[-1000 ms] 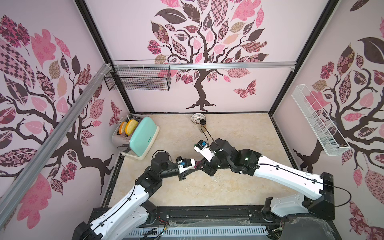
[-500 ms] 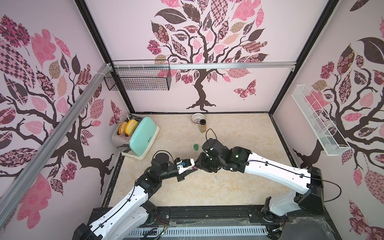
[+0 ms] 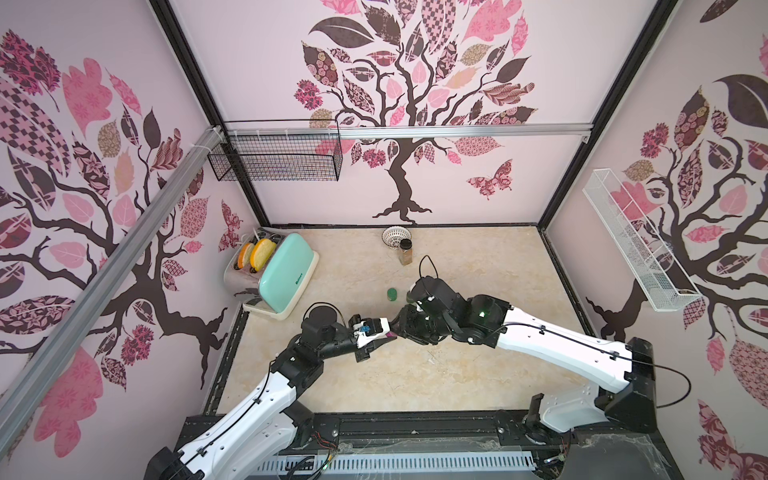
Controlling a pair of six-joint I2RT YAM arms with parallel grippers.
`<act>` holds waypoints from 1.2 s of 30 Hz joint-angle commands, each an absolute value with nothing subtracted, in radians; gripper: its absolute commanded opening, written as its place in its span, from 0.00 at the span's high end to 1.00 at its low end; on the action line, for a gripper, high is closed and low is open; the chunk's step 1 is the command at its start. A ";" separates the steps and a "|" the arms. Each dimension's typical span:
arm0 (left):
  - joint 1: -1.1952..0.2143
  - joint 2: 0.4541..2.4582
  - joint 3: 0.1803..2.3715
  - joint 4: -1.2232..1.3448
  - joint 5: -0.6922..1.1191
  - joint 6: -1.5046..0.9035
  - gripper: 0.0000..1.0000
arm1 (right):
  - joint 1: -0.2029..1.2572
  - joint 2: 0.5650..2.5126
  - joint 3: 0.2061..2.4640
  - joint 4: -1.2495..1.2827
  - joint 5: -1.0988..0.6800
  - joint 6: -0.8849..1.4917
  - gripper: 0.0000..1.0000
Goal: Close the paint jar lid
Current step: Screw the lid onto the paint jar.
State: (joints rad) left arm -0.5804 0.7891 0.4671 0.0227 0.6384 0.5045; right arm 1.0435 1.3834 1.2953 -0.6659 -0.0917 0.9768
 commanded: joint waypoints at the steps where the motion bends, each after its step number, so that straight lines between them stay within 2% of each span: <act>1: -0.590 0.782 0.483 0.081 0.706 0.504 0.75 | 0.993 1.288 1.248 -0.600 -0.074 0.653 0.44; 3: -0.590 0.785 0.483 0.080 0.713 0.502 0.75 | 0.952 1.243 1.220 -0.583 -0.092 0.490 0.35; 5: -0.589 0.789 0.484 0.080 0.726 0.503 0.75 | 0.931 1.217 1.216 -0.579 -0.129 0.317 0.31; 9: -0.589 0.804 0.490 0.072 0.766 0.504 0.75 | 0.930 1.204 1.258 -0.655 -0.205 -0.061 0.30; 15: -0.589 0.821 0.497 0.064 0.830 0.497 0.74 | 0.930 1.173 1.254 -0.717 -0.348 -0.424 0.30; 25: -0.589 0.834 0.502 0.062 0.864 0.490 0.73 | 0.930 1.177 1.208 -0.744 -0.441 -0.694 0.32; 31: -0.590 0.836 0.502 0.063 0.861 0.492 0.73 | 0.931 1.211 1.189 -0.673 -0.458 -0.687 0.39; 36: -0.590 0.837 0.501 0.061 0.854 0.493 0.73 | 0.944 1.248 1.193 -0.659 -0.469 -0.680 0.40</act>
